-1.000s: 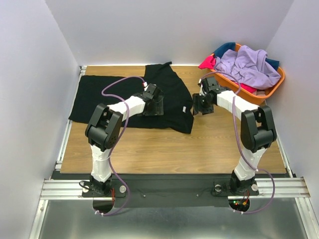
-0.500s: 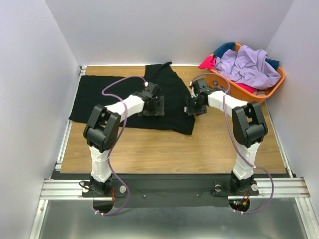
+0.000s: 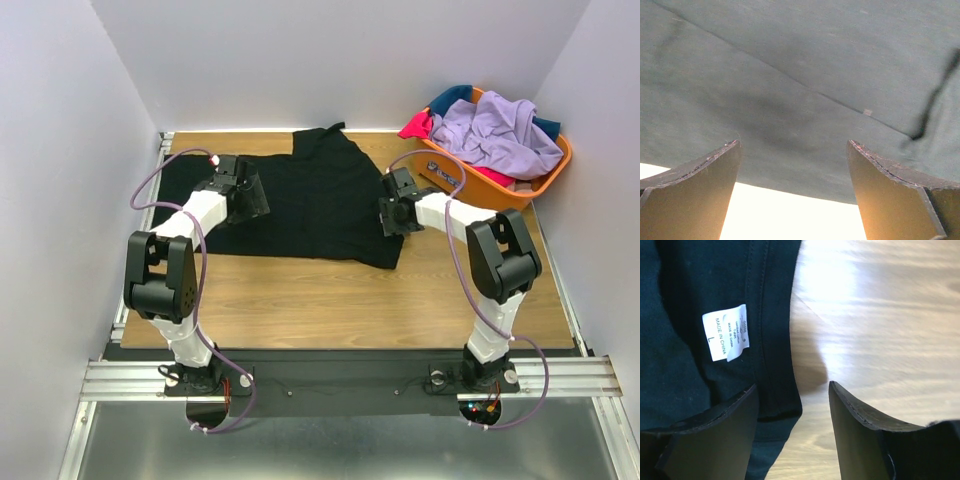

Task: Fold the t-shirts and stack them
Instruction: Fold the tshirt

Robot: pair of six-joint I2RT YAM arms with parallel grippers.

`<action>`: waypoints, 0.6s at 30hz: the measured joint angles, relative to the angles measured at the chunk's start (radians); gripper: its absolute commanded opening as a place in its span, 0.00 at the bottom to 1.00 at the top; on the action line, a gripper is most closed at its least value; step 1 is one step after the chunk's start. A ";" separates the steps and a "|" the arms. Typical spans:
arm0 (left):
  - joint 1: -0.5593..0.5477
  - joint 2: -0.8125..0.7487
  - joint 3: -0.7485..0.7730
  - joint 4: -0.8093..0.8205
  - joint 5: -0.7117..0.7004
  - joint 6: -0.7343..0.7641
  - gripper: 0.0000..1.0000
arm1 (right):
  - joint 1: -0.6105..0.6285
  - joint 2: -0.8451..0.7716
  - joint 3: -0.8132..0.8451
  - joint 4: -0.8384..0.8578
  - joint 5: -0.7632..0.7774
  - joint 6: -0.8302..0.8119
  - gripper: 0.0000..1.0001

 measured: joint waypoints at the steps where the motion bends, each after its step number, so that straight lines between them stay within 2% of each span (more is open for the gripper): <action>1: 0.005 0.000 -0.005 0.000 -0.003 0.005 0.98 | 0.000 -0.007 -0.011 0.002 0.016 0.002 0.63; 9: 0.047 -0.003 -0.026 -0.005 -0.029 0.026 0.98 | -0.003 -0.057 -0.075 -0.016 0.113 0.034 0.67; 15: 0.116 -0.011 -0.038 0.001 -0.053 0.041 0.98 | -0.020 -0.079 -0.071 -0.113 0.110 0.035 0.71; 16: 0.127 -0.011 -0.038 0.002 -0.057 0.042 0.98 | -0.020 -0.080 -0.056 -0.137 0.101 0.034 0.77; 18: 0.144 -0.011 -0.038 0.005 -0.057 0.043 0.98 | -0.021 -0.082 -0.002 -0.190 0.079 0.025 0.80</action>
